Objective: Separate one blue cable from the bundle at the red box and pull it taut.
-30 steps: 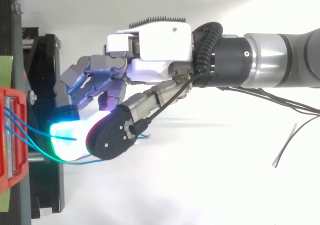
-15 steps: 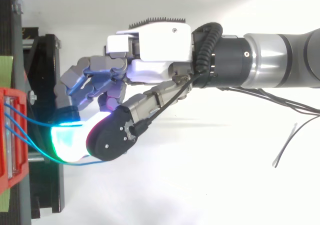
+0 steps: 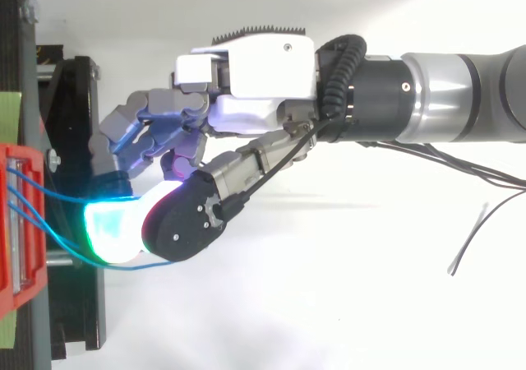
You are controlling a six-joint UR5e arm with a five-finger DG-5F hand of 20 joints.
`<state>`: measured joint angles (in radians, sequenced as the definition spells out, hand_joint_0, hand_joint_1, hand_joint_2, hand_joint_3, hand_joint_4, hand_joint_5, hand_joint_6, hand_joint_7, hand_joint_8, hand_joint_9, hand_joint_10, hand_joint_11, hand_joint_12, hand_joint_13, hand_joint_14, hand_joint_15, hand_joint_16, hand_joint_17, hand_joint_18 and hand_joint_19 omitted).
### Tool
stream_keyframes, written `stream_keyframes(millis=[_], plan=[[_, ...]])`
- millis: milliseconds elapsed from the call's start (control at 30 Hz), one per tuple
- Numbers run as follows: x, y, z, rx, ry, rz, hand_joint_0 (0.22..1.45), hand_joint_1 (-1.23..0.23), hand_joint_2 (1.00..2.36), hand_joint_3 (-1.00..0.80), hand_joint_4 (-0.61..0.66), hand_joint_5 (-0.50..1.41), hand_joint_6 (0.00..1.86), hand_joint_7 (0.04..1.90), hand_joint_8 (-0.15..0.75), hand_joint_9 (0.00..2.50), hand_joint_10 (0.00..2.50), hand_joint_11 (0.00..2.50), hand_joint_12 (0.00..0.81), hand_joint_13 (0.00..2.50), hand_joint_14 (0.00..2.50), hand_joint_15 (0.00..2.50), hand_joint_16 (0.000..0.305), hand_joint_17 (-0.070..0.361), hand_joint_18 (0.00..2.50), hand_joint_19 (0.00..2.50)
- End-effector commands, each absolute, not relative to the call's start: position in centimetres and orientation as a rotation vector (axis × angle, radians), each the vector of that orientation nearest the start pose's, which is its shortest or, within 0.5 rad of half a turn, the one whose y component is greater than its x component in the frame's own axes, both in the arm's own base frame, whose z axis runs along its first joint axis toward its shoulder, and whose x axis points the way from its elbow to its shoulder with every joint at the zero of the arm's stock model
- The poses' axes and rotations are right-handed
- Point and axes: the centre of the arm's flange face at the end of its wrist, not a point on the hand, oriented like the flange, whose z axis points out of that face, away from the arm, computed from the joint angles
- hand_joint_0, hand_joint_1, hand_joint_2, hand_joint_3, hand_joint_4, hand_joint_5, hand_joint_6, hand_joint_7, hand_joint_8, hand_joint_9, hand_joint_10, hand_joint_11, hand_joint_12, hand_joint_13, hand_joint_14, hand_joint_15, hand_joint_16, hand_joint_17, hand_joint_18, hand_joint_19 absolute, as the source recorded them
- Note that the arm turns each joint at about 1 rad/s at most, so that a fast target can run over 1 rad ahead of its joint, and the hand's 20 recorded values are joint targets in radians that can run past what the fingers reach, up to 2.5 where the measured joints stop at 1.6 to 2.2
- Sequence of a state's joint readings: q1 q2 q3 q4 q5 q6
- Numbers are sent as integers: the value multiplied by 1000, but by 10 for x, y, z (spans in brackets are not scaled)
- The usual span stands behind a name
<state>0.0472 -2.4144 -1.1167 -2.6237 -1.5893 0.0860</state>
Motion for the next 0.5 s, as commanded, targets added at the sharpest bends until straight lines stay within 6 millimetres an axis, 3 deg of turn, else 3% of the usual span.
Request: stream_keyframes(millis=[0, 100, 167, 333, 467], plan=[[797, -98, 210, 1136, 1125, 1366, 553, -586, 1000, -500, 227, -250, 895, 936, 332, 636, 23, 1109, 360, 1132, 1153, 1485, 52, 116, 988, 1008], [797, -101, 210, 1109, 1135, 1324, 553, -586, 1000, -500, 229, -250, 895, 934, 336, 658, 19, 1178, 359, 1053, 1455, 1422, 50, 112, 1030, 1077], [797, -102, 210, 1089, 1140, 1290, 552, -586, 1000, -500, 231, -250, 895, 931, 335, 666, 19, 1213, 366, 954, 1877, 1311, 48, 108, 1077, 1198], [798, -102, 211, 1063, 1143, 1266, 554, -584, 1000, -500, 232, -249, 896, 923, 333, 702, 16, 1333, 370, 877, 2197, 1285, 46, 104, 1123, 1239], [799, -102, 213, 1029, 1142, 1248, 555, -582, 1000, -500, 234, -249, 896, 924, 331, 739, 9, 1467, 367, 861, 2253, 1278, 46, 103, 1131, 1240]])
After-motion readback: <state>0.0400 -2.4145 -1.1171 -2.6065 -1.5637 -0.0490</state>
